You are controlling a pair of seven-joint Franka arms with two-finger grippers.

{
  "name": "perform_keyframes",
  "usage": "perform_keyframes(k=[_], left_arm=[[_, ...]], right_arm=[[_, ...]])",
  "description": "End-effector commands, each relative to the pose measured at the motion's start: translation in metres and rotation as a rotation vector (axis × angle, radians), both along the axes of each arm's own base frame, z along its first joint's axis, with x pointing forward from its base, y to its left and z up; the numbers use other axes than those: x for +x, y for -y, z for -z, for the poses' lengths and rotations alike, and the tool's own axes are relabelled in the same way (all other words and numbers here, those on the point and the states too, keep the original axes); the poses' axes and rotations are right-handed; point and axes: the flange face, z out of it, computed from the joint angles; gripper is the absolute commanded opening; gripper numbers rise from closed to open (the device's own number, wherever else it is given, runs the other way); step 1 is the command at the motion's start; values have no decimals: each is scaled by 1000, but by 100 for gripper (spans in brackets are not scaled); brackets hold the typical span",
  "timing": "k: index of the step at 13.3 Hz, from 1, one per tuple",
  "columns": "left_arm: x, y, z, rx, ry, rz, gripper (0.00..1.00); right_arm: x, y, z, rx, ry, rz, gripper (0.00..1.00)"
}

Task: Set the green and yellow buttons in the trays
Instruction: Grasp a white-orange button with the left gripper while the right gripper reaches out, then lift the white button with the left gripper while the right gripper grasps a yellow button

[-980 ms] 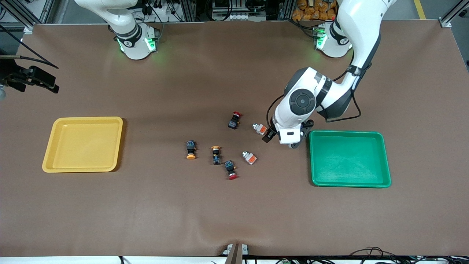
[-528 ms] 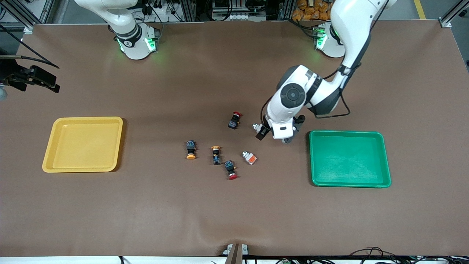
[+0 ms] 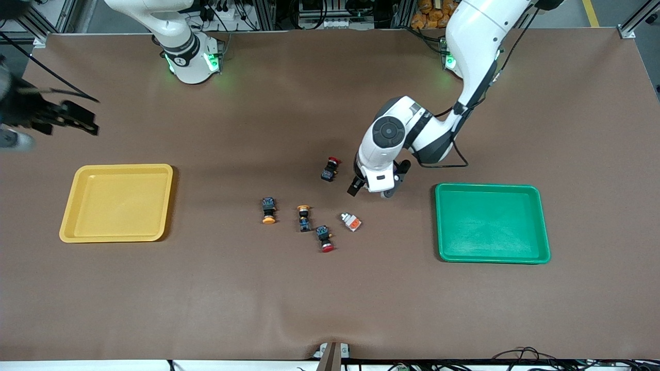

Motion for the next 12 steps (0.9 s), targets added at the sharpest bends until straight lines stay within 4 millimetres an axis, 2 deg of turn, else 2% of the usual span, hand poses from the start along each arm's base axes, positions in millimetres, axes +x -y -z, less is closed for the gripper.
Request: perform_keyframes(k=[1, 3, 4, 6, 7, 9, 11, 12], left_arm=[[-1, 19, 16, -3, 13, -44, 100], [0, 22, 28, -14, 11, -94, 100], [-2, 24, 36, -17, 8, -121, 100], [-11, 31, 46, -5, -2, -157, 100], [-17, 34, 49, 4, -4, -167, 100], [-16, 28, 48, 26, -10, -182, 100], [-19, 23, 46, 68, -39, -177, 100], [-20, 21, 47, 90, -52, -170, 100]], right_arm=[[30, -18, 34, 5, 5, -23, 100], [60, -37, 98, 5, -34, -46, 100], [64, -46, 115, -5, -58, -63, 100], [75, -49, 165, -6, -133, -60, 100], [83, -58, 185, -3, -131, -71, 100], [91, -99, 200, 64, -74, -85, 100], [104, -122, 243, 93, -42, -97, 100], [112, -149, 264, 109, 24, -118, 100]])
